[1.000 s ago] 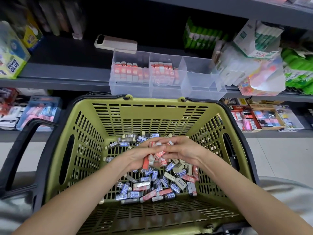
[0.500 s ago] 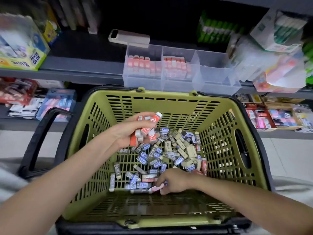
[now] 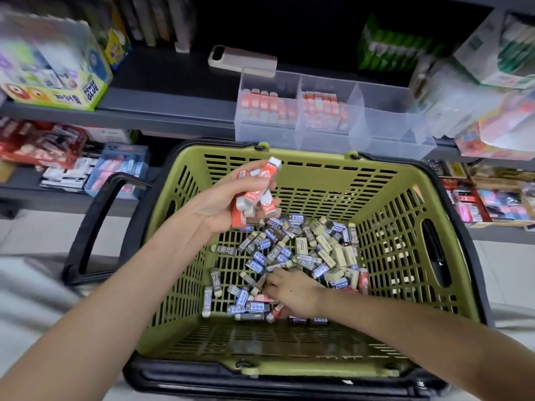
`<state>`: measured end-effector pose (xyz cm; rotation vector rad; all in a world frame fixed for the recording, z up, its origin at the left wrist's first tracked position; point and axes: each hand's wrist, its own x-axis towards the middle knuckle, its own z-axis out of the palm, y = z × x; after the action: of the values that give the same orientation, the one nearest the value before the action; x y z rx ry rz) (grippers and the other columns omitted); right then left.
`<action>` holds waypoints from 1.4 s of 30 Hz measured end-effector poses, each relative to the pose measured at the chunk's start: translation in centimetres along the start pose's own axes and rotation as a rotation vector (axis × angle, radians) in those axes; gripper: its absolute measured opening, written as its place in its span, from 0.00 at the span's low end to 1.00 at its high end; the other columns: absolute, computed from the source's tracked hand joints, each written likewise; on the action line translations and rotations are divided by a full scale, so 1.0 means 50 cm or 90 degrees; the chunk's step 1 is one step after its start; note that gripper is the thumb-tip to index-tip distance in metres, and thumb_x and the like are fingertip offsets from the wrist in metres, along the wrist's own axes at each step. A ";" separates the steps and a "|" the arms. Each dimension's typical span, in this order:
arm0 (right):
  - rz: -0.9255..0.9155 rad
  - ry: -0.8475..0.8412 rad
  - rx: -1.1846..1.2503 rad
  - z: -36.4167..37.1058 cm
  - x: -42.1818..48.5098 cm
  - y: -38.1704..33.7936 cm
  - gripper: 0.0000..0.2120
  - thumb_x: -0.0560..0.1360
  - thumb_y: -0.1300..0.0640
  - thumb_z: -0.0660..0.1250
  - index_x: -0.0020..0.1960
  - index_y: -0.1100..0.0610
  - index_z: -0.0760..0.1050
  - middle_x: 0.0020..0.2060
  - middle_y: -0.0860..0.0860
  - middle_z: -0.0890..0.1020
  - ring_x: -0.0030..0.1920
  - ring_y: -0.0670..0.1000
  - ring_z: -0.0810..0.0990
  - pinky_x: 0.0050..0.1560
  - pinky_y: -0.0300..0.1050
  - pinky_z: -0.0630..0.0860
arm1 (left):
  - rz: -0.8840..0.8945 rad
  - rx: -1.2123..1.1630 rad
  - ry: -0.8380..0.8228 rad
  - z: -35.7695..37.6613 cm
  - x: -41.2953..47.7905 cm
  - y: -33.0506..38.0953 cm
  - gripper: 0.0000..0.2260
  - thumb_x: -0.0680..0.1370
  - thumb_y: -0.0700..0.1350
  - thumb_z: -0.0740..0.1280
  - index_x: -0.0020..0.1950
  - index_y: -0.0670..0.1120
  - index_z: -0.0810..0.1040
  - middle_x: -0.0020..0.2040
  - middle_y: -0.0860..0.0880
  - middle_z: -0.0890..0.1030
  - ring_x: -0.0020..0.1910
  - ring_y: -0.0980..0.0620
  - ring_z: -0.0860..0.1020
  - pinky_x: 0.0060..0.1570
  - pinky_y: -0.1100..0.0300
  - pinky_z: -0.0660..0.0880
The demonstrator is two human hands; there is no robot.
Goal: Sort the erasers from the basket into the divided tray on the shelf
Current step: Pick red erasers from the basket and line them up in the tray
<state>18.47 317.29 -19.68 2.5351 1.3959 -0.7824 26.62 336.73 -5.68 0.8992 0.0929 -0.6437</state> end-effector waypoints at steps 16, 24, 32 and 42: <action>0.207 0.150 0.628 -0.041 -0.074 0.054 0.05 0.73 0.57 0.70 0.48 0.54 0.77 0.40 0.44 0.79 0.42 0.48 0.79 0.44 0.45 0.76 | -0.014 -0.127 0.092 -0.004 -0.008 0.009 0.13 0.67 0.37 0.68 0.52 0.44 0.80 0.42 0.41 0.83 0.36 0.43 0.83 0.29 0.57 0.79; 0.183 0.271 1.089 -0.177 -0.112 0.064 0.04 0.76 0.65 0.64 0.50 0.63 0.74 0.42 0.56 0.83 0.42 0.51 0.81 0.45 0.45 0.77 | -0.031 -0.011 0.074 -0.002 -0.006 0.000 0.19 0.66 0.36 0.69 0.56 0.45 0.76 0.40 0.43 0.83 0.35 0.44 0.83 0.35 0.52 0.81; 0.110 0.487 1.216 -0.278 -0.109 -0.002 0.07 0.72 0.55 0.67 0.44 0.59 0.78 0.36 0.55 0.82 0.32 0.47 0.76 0.27 0.37 0.71 | -0.061 0.079 0.056 0.010 -0.005 -0.031 0.11 0.63 0.41 0.77 0.43 0.47 0.84 0.40 0.43 0.83 0.35 0.47 0.82 0.33 0.56 0.80; 0.152 0.564 1.193 -0.316 -0.072 -0.006 0.05 0.71 0.66 0.69 0.47 0.62 0.79 0.30 0.53 0.80 0.26 0.47 0.73 0.26 0.36 0.69 | -0.054 0.089 0.101 0.022 -0.013 -0.027 0.13 0.62 0.41 0.76 0.45 0.44 0.82 0.38 0.43 0.84 0.34 0.47 0.82 0.30 0.57 0.80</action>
<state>22.51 320.50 -4.34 4.6918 -0.1891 -1.3214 25.12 335.60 -5.72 1.0848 0.2316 -0.6630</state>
